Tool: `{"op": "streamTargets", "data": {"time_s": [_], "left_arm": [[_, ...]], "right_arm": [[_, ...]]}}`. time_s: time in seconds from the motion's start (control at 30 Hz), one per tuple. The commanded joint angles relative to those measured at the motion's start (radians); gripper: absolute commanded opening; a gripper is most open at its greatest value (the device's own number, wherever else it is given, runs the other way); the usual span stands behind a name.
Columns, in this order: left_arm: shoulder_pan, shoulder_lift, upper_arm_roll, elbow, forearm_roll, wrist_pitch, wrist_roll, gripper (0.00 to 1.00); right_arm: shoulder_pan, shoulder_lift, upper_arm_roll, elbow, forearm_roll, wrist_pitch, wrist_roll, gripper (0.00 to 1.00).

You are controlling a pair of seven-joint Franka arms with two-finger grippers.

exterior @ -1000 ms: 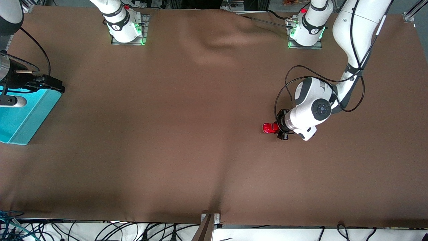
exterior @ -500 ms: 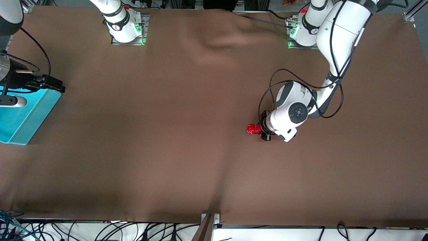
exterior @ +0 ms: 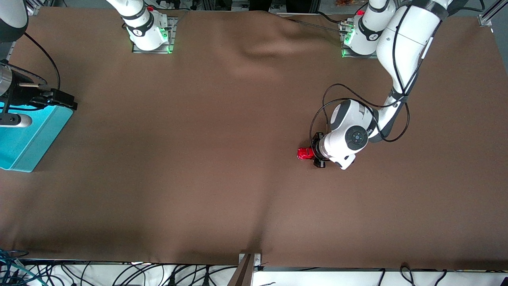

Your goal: Wind red beetle toy and store in blue box

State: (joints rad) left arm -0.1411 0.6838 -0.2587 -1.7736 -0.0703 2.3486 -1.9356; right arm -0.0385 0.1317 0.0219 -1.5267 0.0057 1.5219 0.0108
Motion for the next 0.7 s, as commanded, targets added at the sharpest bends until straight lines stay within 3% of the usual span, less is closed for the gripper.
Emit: {"op": "streamTargets", "data": {"time_s": [0.0, 0.67], "left_arm": [[0.001, 0.031, 0.056, 0.002, 0.004, 0.017, 0.024, 0.00], [0.054, 0.026, 0.088, 0.000, 0.003, 0.011, 0.216, 0.00]], "right_arm": [[-0.004, 0.006, 0.003, 0.023, 0.017, -0.017, -0.014, 1.00], [-0.004, 0.006, 0.004, 0.023, 0.017, -0.017, -0.014, 1.00]]}}
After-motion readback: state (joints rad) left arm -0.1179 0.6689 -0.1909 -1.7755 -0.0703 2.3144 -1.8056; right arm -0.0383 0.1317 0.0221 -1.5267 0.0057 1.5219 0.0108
